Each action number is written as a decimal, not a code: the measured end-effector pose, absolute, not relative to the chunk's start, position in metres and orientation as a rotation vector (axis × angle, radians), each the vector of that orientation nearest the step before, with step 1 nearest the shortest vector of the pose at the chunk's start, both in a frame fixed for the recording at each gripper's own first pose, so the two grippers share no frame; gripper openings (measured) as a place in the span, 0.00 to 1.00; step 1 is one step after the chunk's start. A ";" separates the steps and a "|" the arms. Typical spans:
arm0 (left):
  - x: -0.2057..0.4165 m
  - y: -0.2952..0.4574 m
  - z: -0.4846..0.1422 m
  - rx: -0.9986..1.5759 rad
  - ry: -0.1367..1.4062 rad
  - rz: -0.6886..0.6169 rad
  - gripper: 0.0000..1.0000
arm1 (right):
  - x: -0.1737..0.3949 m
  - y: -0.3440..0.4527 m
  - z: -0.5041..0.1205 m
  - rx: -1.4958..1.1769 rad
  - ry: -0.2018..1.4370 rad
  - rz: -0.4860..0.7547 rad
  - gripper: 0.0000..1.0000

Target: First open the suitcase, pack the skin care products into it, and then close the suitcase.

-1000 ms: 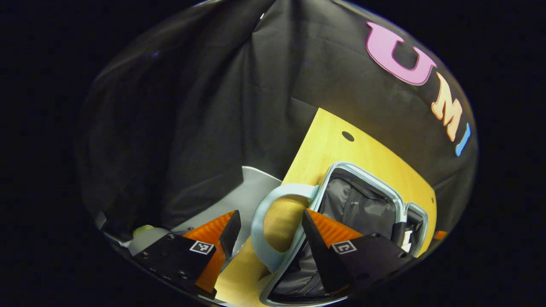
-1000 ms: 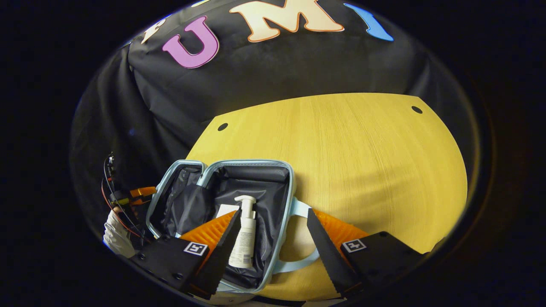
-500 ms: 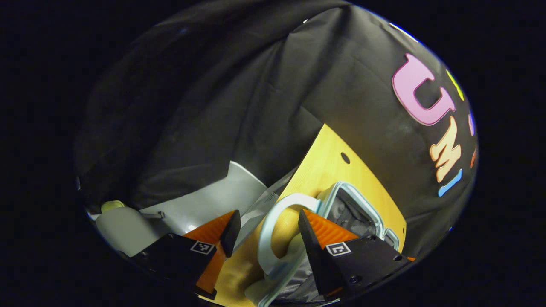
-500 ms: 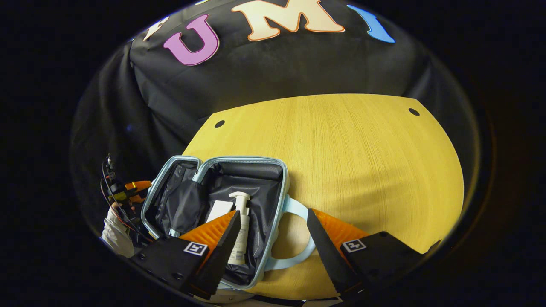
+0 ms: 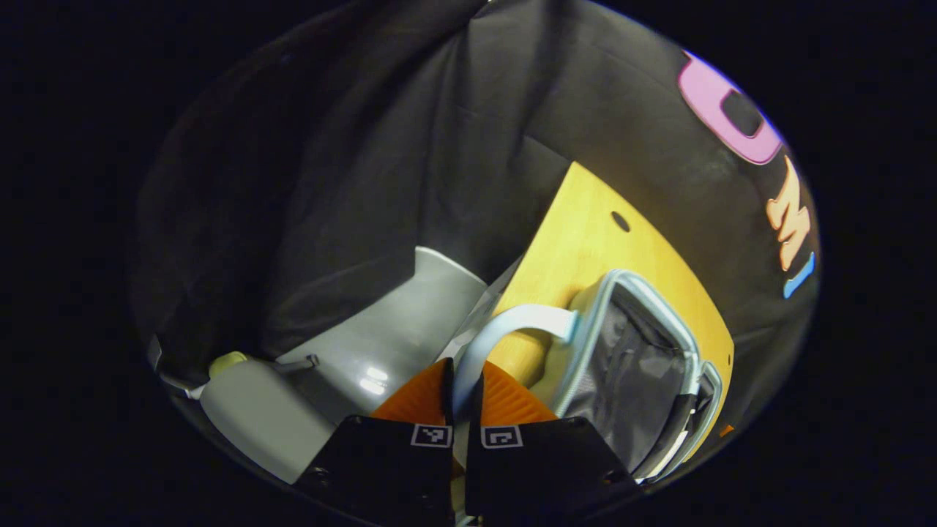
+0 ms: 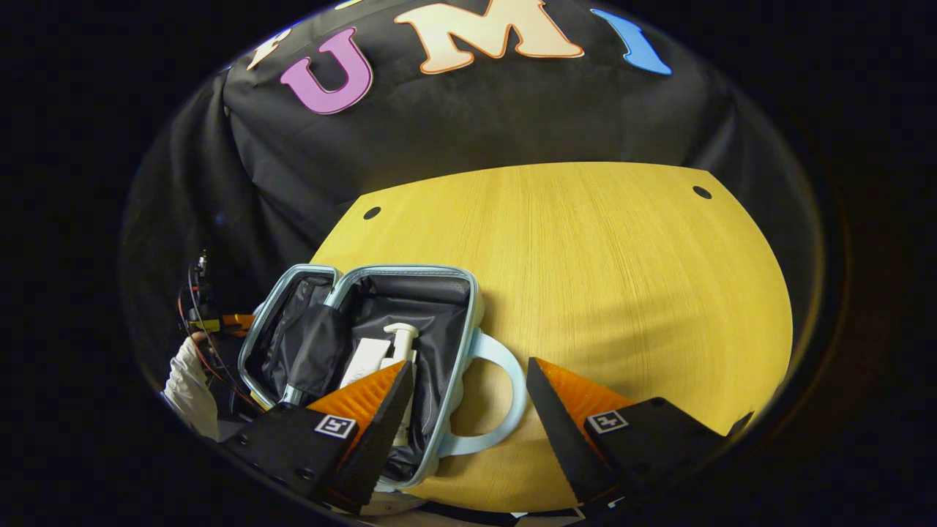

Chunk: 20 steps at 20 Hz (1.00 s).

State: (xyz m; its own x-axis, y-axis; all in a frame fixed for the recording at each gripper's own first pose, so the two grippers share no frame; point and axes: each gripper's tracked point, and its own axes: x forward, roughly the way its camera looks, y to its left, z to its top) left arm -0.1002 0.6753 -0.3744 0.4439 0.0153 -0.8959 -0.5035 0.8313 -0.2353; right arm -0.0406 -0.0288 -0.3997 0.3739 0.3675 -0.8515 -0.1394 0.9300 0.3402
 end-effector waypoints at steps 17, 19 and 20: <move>-0.031 0.436 -0.118 -0.332 0.741 0.074 0.00 | -0.041 -0.162 -0.355 0.397 0.960 0.380 0.98; -0.026 0.393 -0.114 -0.315 0.748 0.008 0.00 | -0.041 -0.188 -0.353 0.415 0.951 0.350 0.98; -0.021 0.374 -0.112 -0.326 0.745 -0.016 0.00 | -0.041 -0.200 -0.354 0.423 0.947 0.333 0.98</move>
State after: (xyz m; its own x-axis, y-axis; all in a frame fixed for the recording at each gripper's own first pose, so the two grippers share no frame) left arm -0.0211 0.3740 -0.1121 0.7372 -0.1294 -0.6631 -0.1007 0.9495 -0.2973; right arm -0.0411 -0.2003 -0.3536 0.5443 0.4523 -0.7065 -0.0902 0.8689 0.4868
